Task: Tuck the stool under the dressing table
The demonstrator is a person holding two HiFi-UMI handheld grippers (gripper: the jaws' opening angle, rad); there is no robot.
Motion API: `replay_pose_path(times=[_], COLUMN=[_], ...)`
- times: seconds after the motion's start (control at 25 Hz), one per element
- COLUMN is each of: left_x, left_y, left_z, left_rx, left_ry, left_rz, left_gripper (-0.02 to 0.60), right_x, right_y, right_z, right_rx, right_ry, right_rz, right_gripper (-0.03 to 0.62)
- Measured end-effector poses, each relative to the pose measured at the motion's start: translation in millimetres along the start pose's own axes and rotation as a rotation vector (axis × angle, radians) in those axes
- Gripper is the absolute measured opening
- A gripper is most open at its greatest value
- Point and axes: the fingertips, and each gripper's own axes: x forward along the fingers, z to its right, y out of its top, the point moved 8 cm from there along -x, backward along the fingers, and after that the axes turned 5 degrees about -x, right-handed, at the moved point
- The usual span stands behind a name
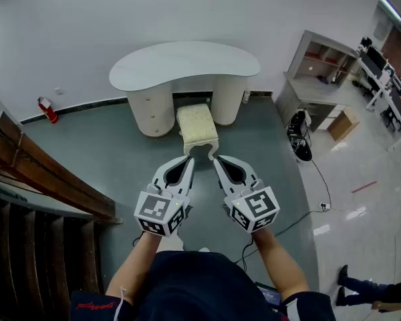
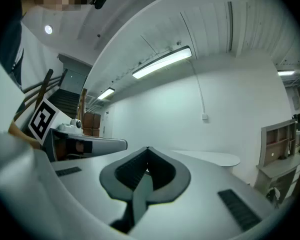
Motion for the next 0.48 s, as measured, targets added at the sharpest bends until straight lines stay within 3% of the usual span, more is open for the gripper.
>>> replay_pose_path(times=[0.48], left_x=[0.5], left_y=[-1.9], left_z=[3.3], left_rx=[-0.007], left_ry=[0.006], left_rz=[-0.009], left_gripper=[0.008], right_x=[-8.0], right_y=[-0.4], right_z=[1.8], right_rx=[0.006], right_ry=[0.002], right_rz=[0.013], right_gripper=[0.012])
